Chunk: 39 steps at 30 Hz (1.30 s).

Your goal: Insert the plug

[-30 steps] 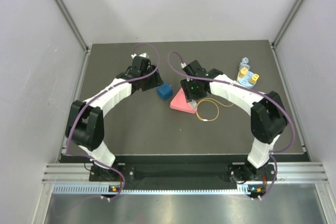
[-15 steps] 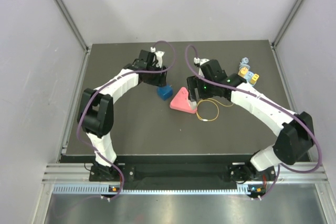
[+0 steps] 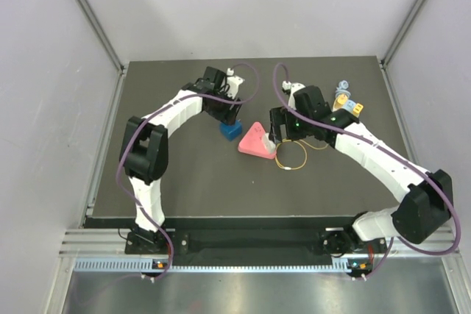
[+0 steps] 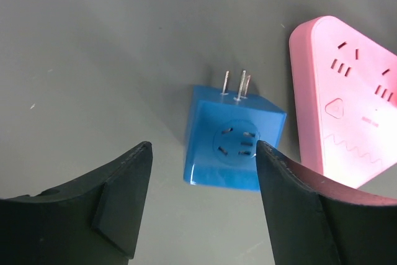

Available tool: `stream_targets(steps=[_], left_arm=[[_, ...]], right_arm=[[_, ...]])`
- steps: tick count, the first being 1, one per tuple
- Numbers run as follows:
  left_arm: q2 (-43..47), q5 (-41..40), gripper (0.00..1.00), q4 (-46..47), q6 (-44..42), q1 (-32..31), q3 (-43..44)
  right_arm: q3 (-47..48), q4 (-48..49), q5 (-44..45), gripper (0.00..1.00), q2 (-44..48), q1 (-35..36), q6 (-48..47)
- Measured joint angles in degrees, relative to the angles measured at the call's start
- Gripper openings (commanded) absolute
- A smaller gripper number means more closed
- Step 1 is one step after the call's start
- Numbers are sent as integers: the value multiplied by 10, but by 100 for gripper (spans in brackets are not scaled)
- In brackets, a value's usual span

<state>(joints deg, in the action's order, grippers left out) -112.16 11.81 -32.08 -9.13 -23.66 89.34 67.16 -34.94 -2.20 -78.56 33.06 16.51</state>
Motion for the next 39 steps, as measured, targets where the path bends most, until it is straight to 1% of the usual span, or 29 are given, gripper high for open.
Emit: stream_targets(steps=[7, 15, 18, 20, 21, 22, 23, 24, 25, 26, 27, 32, 36, 39], left_arm=[[-41, -6, 74, -40, -38, -22, 54], [-68, -13, 74, -75, -50, -31, 60], [-68, -19, 72, -89, -50, -32, 64], [-73, -26, 64, -97, -49, -34, 73], [-77, -29, 58, -101, -46, -35, 80], [-81, -33, 49, -105, -42, -35, 87], [-84, -35, 30, -109, -35, -36, 93], [-88, -38, 19, -113, -22, -37, 100], [-92, -37, 14, -118, -4, -38, 108], [-93, -34, 6, -118, 13, -38, 112], [-94, -30, 0, -119, 28, -38, 113], [-92, -6, 0, -129, 161, -33, 128], [-77, 30, 0, -130, 267, -14, 141], [-46, 62, 0, -127, 344, 9, 141]], right_arm=[[-13, 8, -7, 89, 18, -3, -1], [-27, 11, -7, 90, 22, -4, -4], [-27, 13, -7, 90, 22, -6, -4], [-27, 15, -7, 90, 22, -6, -4], [-27, 16, -7, 90, 22, -6, -4], [-27, 16, -7, 90, 22, -6, -4], [-30, 21, -7, 90, 24, -6, -4], [-34, 25, -6, 90, 25, -6, -5], [-40, 28, -3, 90, 28, -6, -5], [-46, 30, 2, 90, 31, -6, -7], [-54, 33, 10, 90, 35, -6, -10], [-69, 50, 53, 89, 55, -6, -30], [-69, 99, 91, 88, 77, 6, -62], [-69, 151, 133, 89, 90, 38, -111]])
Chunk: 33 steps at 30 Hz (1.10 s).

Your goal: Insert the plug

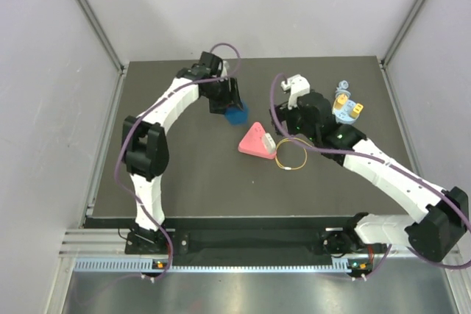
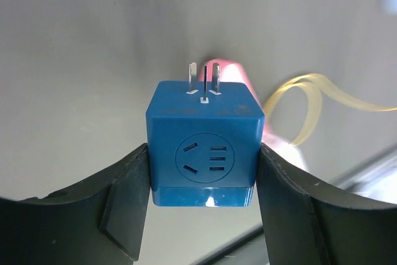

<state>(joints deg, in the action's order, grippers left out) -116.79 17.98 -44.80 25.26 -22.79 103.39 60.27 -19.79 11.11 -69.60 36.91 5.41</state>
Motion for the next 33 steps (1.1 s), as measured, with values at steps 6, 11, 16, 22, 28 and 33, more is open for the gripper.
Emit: stream_targets(steps=[6, 11, 16, 22, 28, 33], left_arm=[[71, 57, 0, 37, 133, 24, -6], [142, 117, 0, 114, 259, 24, -74], [183, 158, 0, 183, 370, 24, -147], [214, 173, 0, 226, 460, 24, -207], [240, 184, 0, 259, 518, 24, -244], [241, 180, 0, 260, 529, 24, -250]], right_arm=[[22, 85, 86, 89, -18, 105, -124], [68, 135, 146, 89, -94, 157, -206], [104, 142, 194, 89, -170, 182, -257], [111, 153, 229, 87, -199, 193, -308], [112, 202, 273, 81, -226, 198, -368], [111, 233, 311, 42, -249, 201, -417]])
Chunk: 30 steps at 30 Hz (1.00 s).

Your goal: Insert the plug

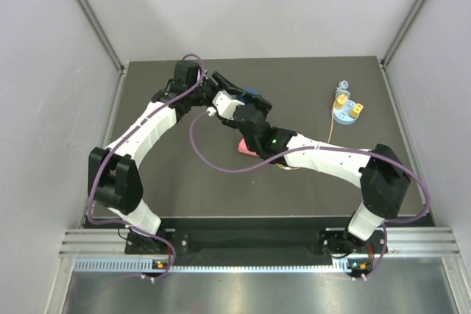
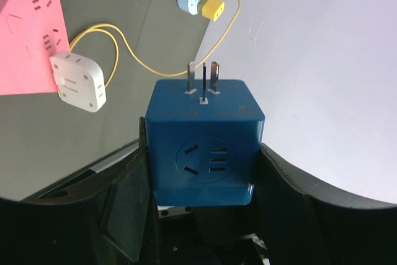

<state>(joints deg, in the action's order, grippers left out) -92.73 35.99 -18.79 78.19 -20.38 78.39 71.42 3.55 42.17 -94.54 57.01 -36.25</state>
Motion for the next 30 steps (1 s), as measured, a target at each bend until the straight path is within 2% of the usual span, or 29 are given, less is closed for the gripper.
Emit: stream_targets(steps=[2, 3, 4, 6, 9, 10, 11, 12, 13, 14, 15, 16, 20, 21, 25, 28, 30], left_arm=[[0, 0, 0, -1, -2, 1, 0], [0, 2, 0, -1, -1, 1, -1], [0, 3, 0, 0, -2, 1, -1], [0, 7, 0, 4, -2, 1, -1], [0, 12, 5, 9, -3, 1, -1], [0, 13, 0, 10, -4, 1, -1], [0, 16, 0, 11, -7, 2, -1], [0, 19, 0, 12, -10, 2, -1], [-1, 22, 0, 12, -14, 3, -1], [-1, 26, 0, 12, -17, 3, -1], [-2, 28, 0, 12, -19, 4, -1], [-2, 32, 0, 12, -21, 5, -1], [-2, 42, 0, 11, -28, 7, -3], [-2, 43, 0, 12, -29, 7, -5], [-2, 51, 0, 11, -29, 8, -9], [-2, 54, 0, 10, -32, 8, -9], [-2, 58, 0, 9, -33, 9, -9]], right_arm=[[-2, 7, 9, 23, -1, 3, -15], [-5, 14, 16, 10, -2, 6, -20], [-7, 21, 23, 5, -2, 7, -26], [-14, 37, 31, 0, -2, 10, -35], [-21, 57, 41, 0, -2, 11, -50], [-25, 67, 44, 0, -2, 13, -56], [-28, 74, 47, 0, -2, 13, -60], [-33, 83, 49, 3, -2, 14, -63], [-37, 91, 52, 11, -2, 14, -67], [-40, 98, 54, 22, -2, 14, -69], [-43, 104, 57, 42, -2, 15, -72], [-44, 106, 60, 46, -2, 17, -73], [-51, 116, 64, 53, -1, 21, -77], [-51, 116, 66, 58, -1, 22, -77], [-56, 120, 73, 57, -1, 28, -84], [-63, 135, 84, 67, -1, 33, -97], [-70, 147, 92, 69, -1, 36, -108]])
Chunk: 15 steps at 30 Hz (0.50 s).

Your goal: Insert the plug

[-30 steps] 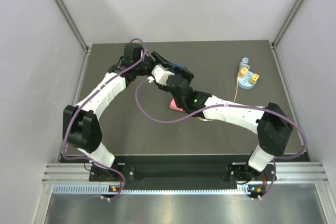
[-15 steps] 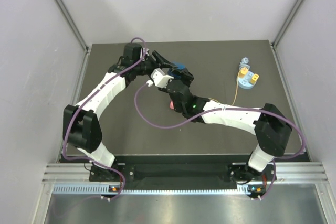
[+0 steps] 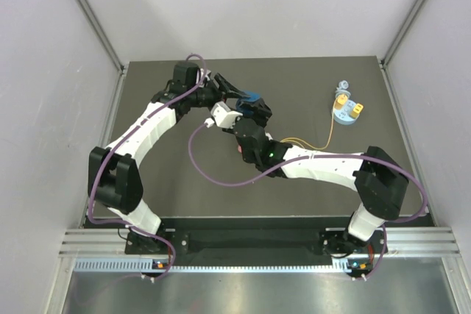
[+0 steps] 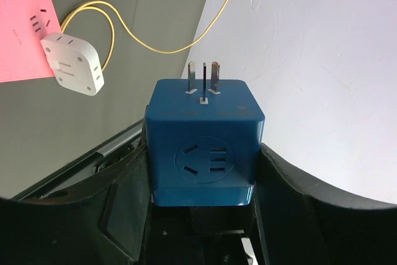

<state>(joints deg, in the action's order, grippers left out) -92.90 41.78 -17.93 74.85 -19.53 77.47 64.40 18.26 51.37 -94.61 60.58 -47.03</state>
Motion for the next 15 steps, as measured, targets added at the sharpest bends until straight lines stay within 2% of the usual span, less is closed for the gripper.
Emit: stream_targets(steps=[2, 4, 7, 8, 9, 11, 12, 14, 15], left_arm=[[0, 5, 0, -3, 0, 2, 0], [0, 6, 0, -7, -6, 3, 0], [0, 9, 0, -10, -11, 4, 0], [0, 11, 0, -10, -12, 4, 0], [0, 12, 0, -10, -13, 4, 0], [0, 14, 1, -10, -16, 4, 0], [-1, 16, 11, -10, -18, 4, 0], [-2, 21, 40, -9, -24, 5, 0], [-3, 23, 44, -12, -28, 5, 1]], right_arm=[[-8, 6, 8, 64, 0, 2, -9], [-13, 10, 13, 42, 0, 2, -21], [-15, 16, 18, 25, 0, 7, -32], [-17, 23, 20, 16, 0, 7, -35], [-20, 28, 23, 3, 0, 8, -41], [-25, 38, 26, 0, 0, 11, -48], [-26, 43, 28, 0, 0, 12, -52], [-29, 49, 31, 0, 0, 13, -55], [-29, 49, 32, 0, -1, 14, -55]])
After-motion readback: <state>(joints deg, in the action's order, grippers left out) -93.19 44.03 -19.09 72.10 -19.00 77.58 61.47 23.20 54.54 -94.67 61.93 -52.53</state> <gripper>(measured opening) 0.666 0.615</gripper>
